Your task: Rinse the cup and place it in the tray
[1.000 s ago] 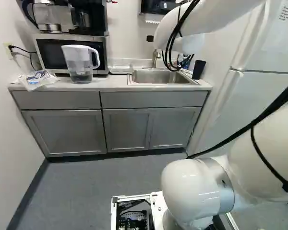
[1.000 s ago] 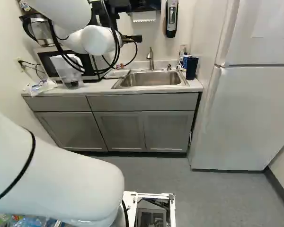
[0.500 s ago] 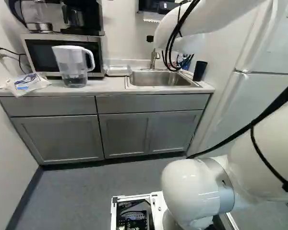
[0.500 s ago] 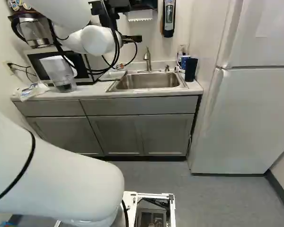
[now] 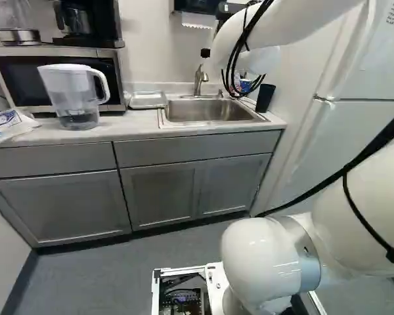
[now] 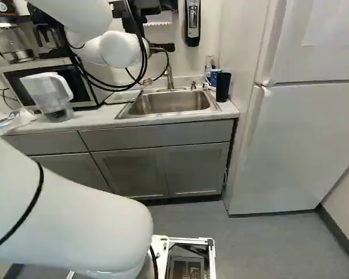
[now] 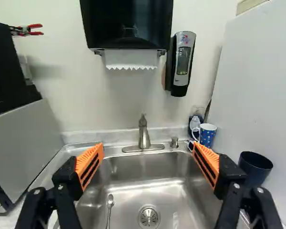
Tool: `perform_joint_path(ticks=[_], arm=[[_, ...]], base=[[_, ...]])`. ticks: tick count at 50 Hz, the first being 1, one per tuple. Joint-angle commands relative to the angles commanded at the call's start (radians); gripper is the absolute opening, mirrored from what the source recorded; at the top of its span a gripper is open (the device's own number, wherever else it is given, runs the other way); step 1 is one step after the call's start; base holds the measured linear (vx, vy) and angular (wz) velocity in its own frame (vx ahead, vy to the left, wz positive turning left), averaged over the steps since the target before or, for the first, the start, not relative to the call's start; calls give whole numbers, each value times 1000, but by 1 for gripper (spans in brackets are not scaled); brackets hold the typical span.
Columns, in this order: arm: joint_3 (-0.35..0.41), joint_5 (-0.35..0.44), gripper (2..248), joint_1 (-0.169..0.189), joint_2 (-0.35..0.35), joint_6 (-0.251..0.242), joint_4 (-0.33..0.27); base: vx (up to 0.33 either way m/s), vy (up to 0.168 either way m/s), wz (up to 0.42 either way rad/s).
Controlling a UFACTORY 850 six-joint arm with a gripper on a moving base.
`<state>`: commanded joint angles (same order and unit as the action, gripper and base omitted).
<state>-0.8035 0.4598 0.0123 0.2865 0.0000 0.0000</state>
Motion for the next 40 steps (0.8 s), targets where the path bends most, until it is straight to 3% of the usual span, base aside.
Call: perform_joint_path(ticks=[21, 40], arm=[[0, 0, 247, 0, 0, 0, 0], [0, 0, 247, 0, 0, 0, 0]], base=[[127, -8, -172], [109, 32, -38]])
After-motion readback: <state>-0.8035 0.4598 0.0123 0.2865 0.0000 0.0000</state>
